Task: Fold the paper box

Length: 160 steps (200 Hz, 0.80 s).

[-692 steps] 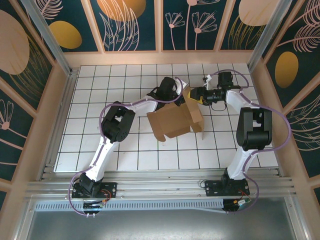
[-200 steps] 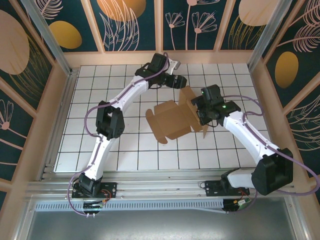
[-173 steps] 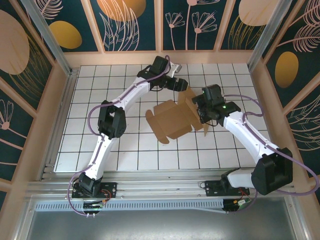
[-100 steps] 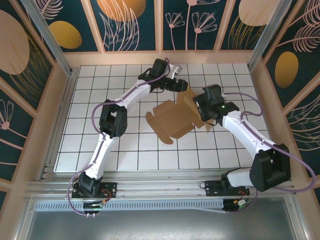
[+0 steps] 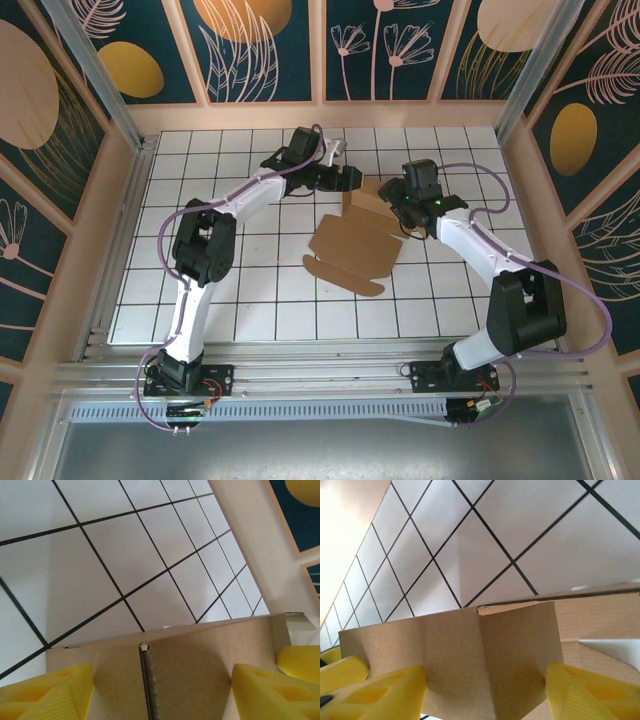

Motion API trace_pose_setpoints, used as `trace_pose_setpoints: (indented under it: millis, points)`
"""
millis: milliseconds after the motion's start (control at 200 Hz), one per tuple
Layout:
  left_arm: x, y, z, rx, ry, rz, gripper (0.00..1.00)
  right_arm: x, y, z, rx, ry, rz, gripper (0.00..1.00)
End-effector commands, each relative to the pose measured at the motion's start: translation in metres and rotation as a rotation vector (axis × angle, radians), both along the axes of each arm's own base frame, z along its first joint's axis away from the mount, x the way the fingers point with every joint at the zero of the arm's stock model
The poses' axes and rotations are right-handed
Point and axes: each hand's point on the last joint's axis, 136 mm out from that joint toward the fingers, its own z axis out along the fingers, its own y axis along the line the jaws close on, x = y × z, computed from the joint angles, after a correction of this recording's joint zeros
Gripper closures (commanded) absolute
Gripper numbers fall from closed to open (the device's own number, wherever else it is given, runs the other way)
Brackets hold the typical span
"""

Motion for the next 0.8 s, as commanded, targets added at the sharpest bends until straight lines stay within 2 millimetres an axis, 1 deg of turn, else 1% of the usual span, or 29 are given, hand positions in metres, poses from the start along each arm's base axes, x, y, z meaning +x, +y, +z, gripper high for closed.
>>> trace_pose_setpoints:
  millis: [0, 55, 110, 140, 280, 330, 440, 501, 551, 631, 681, 751, 796]
  points:
    - [-0.006, 0.002, 0.021, -0.038, -0.004, 0.042, 0.28, 0.015, 0.0, 0.008, -0.042, -0.046, 0.05, 0.37]
    - [-0.011, 0.004, 0.023, -0.048, 0.001, 0.054, 0.28, 0.017, -0.002, 0.003, -0.058, -0.041, 0.067, 0.41]
    - [-0.018, 0.007, 0.026, -0.074, 0.009, 0.068, 0.28, 0.02, 0.001, -0.001, -0.053, -0.046, 0.112, 0.54]
    - [-0.021, 0.01, 0.027, -0.085, 0.012, 0.078, 0.28, 0.022, 0.002, -0.003, -0.052, -0.044, 0.13, 0.57]
    - [-0.029, 0.027, 0.023, -0.049, -0.002, 0.137, 0.28, 0.031, -0.002, -0.009, -0.11, -0.015, 0.15, 0.55]
    - [-0.03, 0.029, 0.022, -0.037, -0.006, 0.144, 0.28, 0.033, -0.001, -0.011, -0.13, -0.004, 0.169, 0.55]
    - [-0.029, 0.03, 0.033, -0.04, -0.023, 0.148, 0.26, 0.036, 0.001, -0.013, -0.158, 0.008, 0.208, 0.55]
    - [-0.024, 0.033, 0.045, -0.035, -0.049, 0.172, 0.25, 0.037, 0.001, -0.012, -0.178, 0.0, 0.235, 0.55]
    - [-0.018, 0.038, 0.052, -0.015, -0.07, 0.217, 0.23, 0.038, 0.0, -0.01, -0.202, -0.008, 0.249, 0.59]
    - [-0.003, 0.051, 0.057, 0.041, -0.09, 0.314, 0.22, 0.04, 0.001, -0.007, -0.245, -0.024, 0.294, 0.62]
    - [0.005, 0.059, 0.054, 0.078, -0.088, 0.371, 0.21, 0.041, 0.001, -0.007, -0.272, -0.025, 0.323, 0.63]
    - [0.017, 0.07, 0.046, 0.118, -0.061, 0.454, 0.21, 0.044, 0.003, -0.007, -0.305, -0.022, 0.364, 0.68]
    - [0.022, 0.074, 0.042, 0.12, -0.045, 0.485, 0.21, 0.046, 0.003, -0.007, -0.315, -0.017, 0.38, 0.68]
